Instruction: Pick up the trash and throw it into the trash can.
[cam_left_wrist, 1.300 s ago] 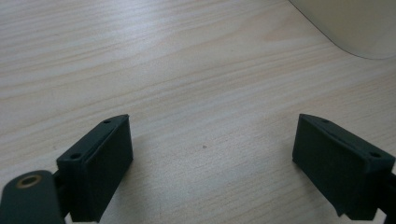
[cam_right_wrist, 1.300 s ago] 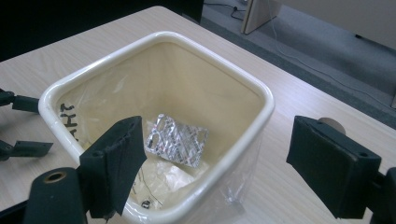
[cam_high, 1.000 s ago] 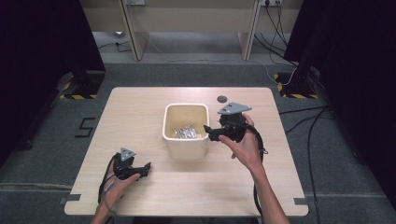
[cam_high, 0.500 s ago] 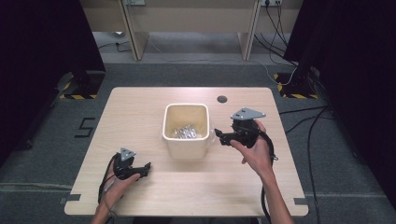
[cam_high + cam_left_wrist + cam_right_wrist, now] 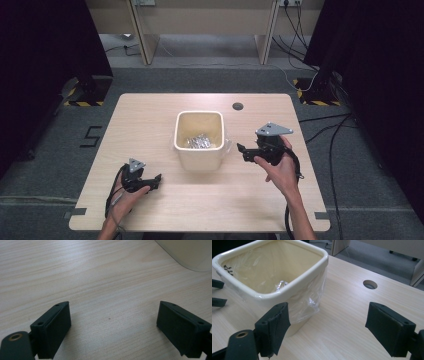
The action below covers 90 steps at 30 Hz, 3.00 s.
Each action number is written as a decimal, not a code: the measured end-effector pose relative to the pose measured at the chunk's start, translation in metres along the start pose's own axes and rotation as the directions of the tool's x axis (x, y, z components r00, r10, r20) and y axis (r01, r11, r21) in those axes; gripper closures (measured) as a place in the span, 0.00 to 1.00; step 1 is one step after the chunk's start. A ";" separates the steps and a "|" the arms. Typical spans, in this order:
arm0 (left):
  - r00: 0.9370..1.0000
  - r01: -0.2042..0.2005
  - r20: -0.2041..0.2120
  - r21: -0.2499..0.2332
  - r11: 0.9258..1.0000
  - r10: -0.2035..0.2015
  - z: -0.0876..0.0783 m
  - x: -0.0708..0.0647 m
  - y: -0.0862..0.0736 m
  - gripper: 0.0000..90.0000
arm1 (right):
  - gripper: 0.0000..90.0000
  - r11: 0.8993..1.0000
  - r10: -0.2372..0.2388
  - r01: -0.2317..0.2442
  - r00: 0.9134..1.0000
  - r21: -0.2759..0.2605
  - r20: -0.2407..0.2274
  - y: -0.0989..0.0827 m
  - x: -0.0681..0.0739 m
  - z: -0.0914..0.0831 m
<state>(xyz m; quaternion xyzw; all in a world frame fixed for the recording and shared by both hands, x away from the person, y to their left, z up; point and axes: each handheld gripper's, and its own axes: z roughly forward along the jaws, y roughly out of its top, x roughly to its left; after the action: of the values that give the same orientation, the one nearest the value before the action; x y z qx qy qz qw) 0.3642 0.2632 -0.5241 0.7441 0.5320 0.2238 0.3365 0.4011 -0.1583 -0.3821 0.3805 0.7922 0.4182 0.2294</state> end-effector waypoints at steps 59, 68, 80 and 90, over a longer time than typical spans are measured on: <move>1.000 -0.003 0.000 0.002 1.000 0.003 0.000 0.000 0.000 0.12 | 0.21 0.993 0.059 -0.061 0.998 0.097 0.024 -0.096 0.001 -0.004; 1.000 -0.004 0.001 0.002 1.000 0.004 0.000 0.000 0.000 0.12 | 0.21 0.990 0.062 -0.064 0.998 0.128 0.020 -0.111 0.010 0.002; 1.000 -0.003 0.001 0.001 1.000 0.003 0.000 0.000 0.000 0.12 | 0.20 0.981 0.069 -0.072 0.997 0.178 0.018 -0.135 0.013 0.007; 1.000 -0.002 0.000 0.001 1.000 0.002 0.000 0.000 0.000 0.12 | 0.20 0.977 0.076 -0.078 0.997 0.198 0.018 -0.148 0.017 0.009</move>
<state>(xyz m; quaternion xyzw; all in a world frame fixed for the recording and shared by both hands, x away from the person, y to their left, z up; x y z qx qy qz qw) 0.3642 0.2633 -0.5241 0.7449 0.5311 0.2239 0.3361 0.3361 -0.1943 -0.5117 0.4339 0.8135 0.3437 0.1781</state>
